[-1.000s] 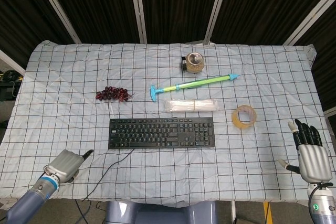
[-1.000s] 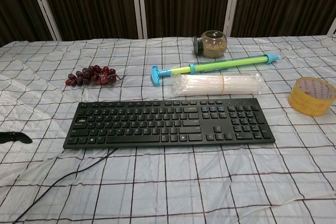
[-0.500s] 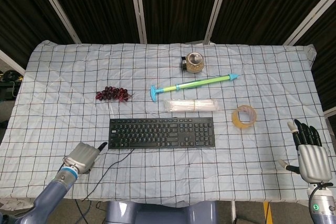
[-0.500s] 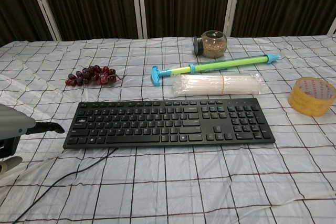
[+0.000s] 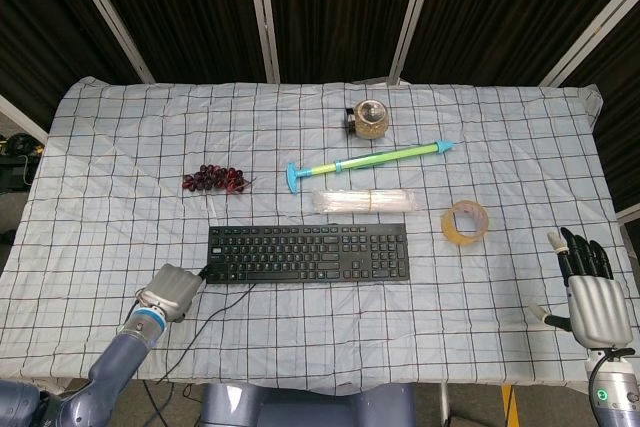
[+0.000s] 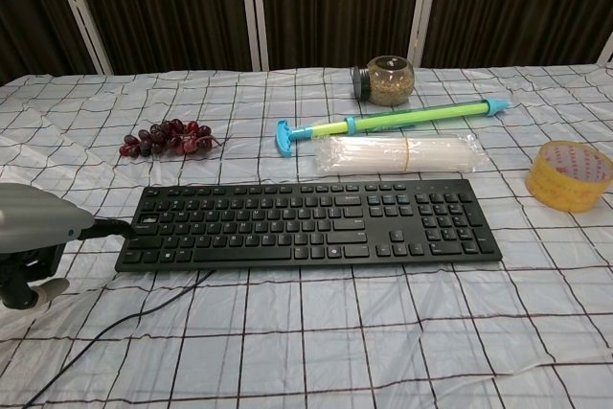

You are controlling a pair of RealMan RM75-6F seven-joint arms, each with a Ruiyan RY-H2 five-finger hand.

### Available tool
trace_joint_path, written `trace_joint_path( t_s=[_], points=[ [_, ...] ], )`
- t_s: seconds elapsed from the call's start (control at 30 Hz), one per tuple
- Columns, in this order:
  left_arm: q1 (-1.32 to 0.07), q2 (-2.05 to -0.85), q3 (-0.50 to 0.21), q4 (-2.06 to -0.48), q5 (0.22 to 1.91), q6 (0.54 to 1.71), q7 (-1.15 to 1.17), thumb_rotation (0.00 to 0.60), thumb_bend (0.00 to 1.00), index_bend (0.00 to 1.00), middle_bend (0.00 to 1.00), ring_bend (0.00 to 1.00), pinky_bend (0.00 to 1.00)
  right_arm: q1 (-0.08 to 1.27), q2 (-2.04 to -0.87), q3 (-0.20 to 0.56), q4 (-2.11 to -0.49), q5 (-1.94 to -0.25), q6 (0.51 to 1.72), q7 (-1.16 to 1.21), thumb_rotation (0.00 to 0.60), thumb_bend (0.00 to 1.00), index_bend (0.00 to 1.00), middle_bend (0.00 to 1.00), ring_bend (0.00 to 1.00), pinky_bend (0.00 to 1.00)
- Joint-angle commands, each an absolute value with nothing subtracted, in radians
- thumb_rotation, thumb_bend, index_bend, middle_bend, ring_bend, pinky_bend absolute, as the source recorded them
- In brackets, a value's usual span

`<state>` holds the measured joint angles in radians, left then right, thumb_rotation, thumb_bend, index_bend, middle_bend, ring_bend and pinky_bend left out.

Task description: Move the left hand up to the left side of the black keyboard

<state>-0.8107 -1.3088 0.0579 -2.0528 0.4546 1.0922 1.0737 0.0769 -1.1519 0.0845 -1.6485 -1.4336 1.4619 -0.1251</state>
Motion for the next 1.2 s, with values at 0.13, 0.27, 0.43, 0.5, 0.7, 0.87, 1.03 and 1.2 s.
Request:
trace_joint_path(
  t_s=[0.13, 0.27, 0.43, 0.5, 0.7, 0.87, 1.03, 1.2],
  points=[
    [-0.826, -1.326, 0.066, -2.042, 0.434, 1.093, 1.056, 0.600, 0.53, 0.00, 0.94, 0.81, 0.58, 0.076, -1.151, 0.085, -1.649, -1.435, 1.463, -0.120, 0.600, 0.03, 0.04, 0.00, 0.00, 0.00],
    [-0.840, -1.338, 0.080, -2.032, 0.416, 1.090, 1.054, 0.600, 0.52, 0.00, 0.94, 0.81, 0.58, 0.076, -1.153, 0.084, -1.647, -1.438, 1.466, -0.120, 0.600, 0.03, 0.04, 0.00, 0.00, 0.00],
    [-0.853, -1.347, 0.098, -2.018, 0.405, 1.094, 1.040, 0.600, 0.52, 0.00, 0.94, 0.81, 0.58, 0.076, -1.153, 0.084, -1.648, -1.437, 1.465, -0.118, 0.600, 0.03, 0.04, 0.00, 0.00, 0.00],
    [-0.855, -1.348, 0.101, -2.016, 0.403, 1.094, 1.031, 0.600, 0.52, 0.00, 0.94, 0.81, 0.58, 0.076, -1.153, 0.084, -1.647, -1.437, 1.464, -0.118, 0.600, 0.03, 0.04, 0.00, 0.00, 0.00],
    [-0.862, -1.347, 0.116, -2.017, 0.418, 1.096, 1.013, 0.600, 0.52, 0.00, 0.94, 0.81, 0.58, 0.077, -1.152, 0.083, -1.649, -1.437, 1.463, -0.120, 0.600, 0.03, 0.04, 0.00, 0.00, 0.00],
    [-0.866, -1.348, 0.123, -2.020, 0.432, 1.102, 1.001, 0.600, 0.52, 0.00, 0.94, 0.81, 0.58, 0.077, -1.152, 0.083, -1.650, -1.434, 1.461, -0.119, 0.600, 0.03, 0.04, 0.00, 0.00, 0.00],
    [-0.862, -1.342, 0.119, -2.029, 0.467, 1.119, 0.976, 0.600, 0.52, 0.00, 0.92, 0.78, 0.57, 0.077, -1.150, 0.082, -1.650, -1.434, 1.460, -0.120, 0.600, 0.03, 0.04, 0.00, 0.00, 0.00],
    [-0.798, -1.322, 0.126, -2.035, 0.716, 1.234, 0.898, 0.600, 0.49, 0.00, 0.77, 0.64, 0.46, 0.077, -1.148, 0.083, -1.647, -1.435, 1.461, -0.116, 0.600, 0.03, 0.04, 0.00, 0.00, 0.00]
  ],
)
